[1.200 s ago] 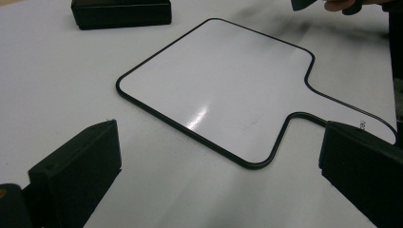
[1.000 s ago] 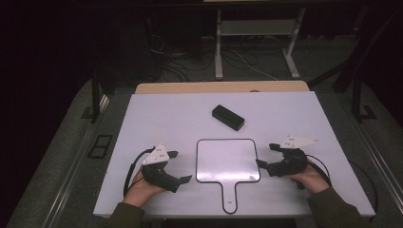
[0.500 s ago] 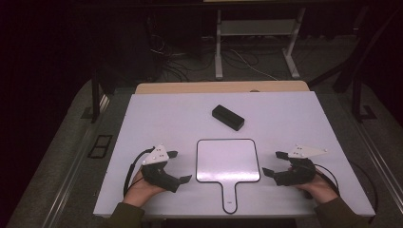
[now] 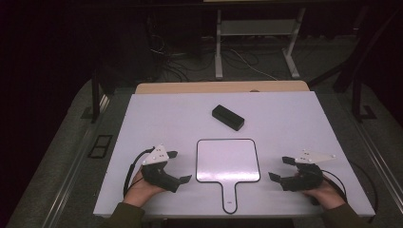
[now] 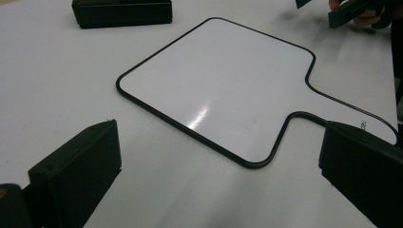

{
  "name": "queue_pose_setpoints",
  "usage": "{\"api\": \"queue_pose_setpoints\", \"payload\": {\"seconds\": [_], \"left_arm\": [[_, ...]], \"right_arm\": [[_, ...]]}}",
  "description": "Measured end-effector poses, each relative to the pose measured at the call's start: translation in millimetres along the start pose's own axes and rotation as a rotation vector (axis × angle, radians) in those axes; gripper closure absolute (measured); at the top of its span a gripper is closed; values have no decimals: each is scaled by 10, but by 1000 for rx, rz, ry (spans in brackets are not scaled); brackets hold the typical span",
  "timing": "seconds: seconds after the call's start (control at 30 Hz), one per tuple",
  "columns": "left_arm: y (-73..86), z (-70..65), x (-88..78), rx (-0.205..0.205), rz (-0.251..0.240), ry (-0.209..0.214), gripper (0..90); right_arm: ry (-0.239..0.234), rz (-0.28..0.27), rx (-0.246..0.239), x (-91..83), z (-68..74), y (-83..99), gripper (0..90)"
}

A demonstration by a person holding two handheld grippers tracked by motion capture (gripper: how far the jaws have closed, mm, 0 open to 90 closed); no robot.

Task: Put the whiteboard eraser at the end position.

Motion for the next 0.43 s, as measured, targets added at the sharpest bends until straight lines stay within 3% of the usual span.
{"api": "queue_pose_setpoints", "payload": {"seconds": [0.43], "left_arm": [[2,-2,2,4,4,-4,0]], "right_arm": [[-9,4,0,3,-2,9,137]]}}
Point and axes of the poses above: each handheld gripper's, and its own axes: x roughly forward along the jaws, y roughly out of its underside, z roughly to its left, the point moved 7 cm from there along x, roughly forward along the jaws, and after that the axes turned 12 degrees about -y, right-handed, at the moved point
